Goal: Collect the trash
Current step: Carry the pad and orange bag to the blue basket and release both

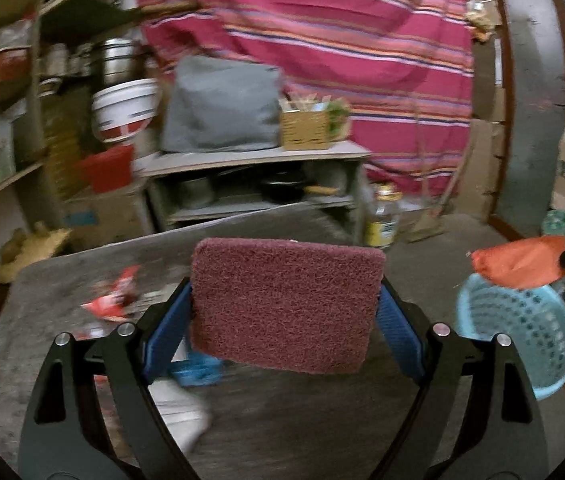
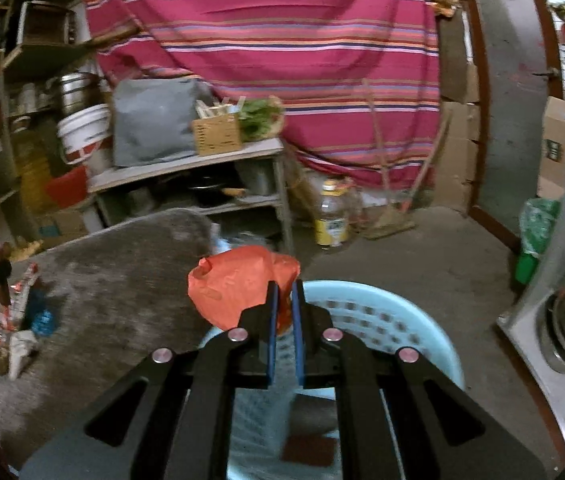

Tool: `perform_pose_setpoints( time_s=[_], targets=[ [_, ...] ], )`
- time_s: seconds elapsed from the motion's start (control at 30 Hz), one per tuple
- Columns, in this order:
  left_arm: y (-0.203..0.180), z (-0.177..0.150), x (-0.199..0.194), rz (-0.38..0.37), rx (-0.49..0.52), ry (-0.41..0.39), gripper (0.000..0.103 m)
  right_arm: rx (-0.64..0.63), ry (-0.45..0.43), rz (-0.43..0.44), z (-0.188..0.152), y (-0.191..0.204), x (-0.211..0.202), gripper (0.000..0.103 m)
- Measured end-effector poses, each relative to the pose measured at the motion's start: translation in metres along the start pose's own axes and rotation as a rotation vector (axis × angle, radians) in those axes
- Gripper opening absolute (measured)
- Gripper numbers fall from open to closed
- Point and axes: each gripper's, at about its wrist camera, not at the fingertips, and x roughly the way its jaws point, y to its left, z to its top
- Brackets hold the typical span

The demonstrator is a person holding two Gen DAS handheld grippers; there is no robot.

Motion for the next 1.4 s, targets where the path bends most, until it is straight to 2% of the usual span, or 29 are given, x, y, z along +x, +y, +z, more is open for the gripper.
perform_pose_setpoints(
  time_s=[0.2,0.4,0.57,0.83,0.9,0.97,1.13,1.3,1.33,1.37,1.4],
  targets=[
    [-0.081,0.0,0.019,-0.127,0.04,0.015,0.085,0.01,0.032,-0.096,-0.006,-0.047,-0.002,0.007],
    [-0.156,-0.01,0.035,-0.224,0.087,0.043,0.085,0.089,0.043,-0.12,-0.01,-0.09,-0.007,0.007],
    [-0.196,-0.013,0.048,-0.277,0.109,0.075,0.085,0.126,0.064,-0.123,-0.015,-0.106,-0.003,0.007],
    [-0.212,-0.01,0.058,-0.317,0.115,0.091,0.086,0.124,0.082,-0.114,-0.019,-0.109,-0.001,0.007],
    [-0.212,-0.009,0.057,-0.324,0.113,0.093,0.091,0.123,0.084,-0.11,-0.019,-0.108,-0.001,0.007],
    [-0.208,-0.008,0.054,-0.304,0.114,0.074,0.097,0.12,0.087,-0.108,-0.018,-0.105,0.0,0.007],
    [-0.195,-0.003,0.049,-0.266,0.119,0.065,0.098,0.109,0.104,-0.1,-0.02,-0.1,0.006,0.007],
    [-0.162,0.003,0.036,-0.22,0.094,0.038,0.098,0.099,0.144,-0.052,-0.023,-0.085,0.02,0.011],
    [-0.156,0.004,0.034,-0.206,0.089,0.035,0.098,0.096,0.156,-0.055,-0.025,-0.082,0.024,0.013],
    [-0.147,0.004,0.032,-0.189,0.082,0.032,0.098,0.092,0.171,-0.059,-0.026,-0.079,0.029,0.032],
    [-0.141,0.004,0.031,-0.18,0.079,0.031,0.098,0.09,0.186,-0.067,-0.028,-0.075,0.034,0.066]
  ],
)
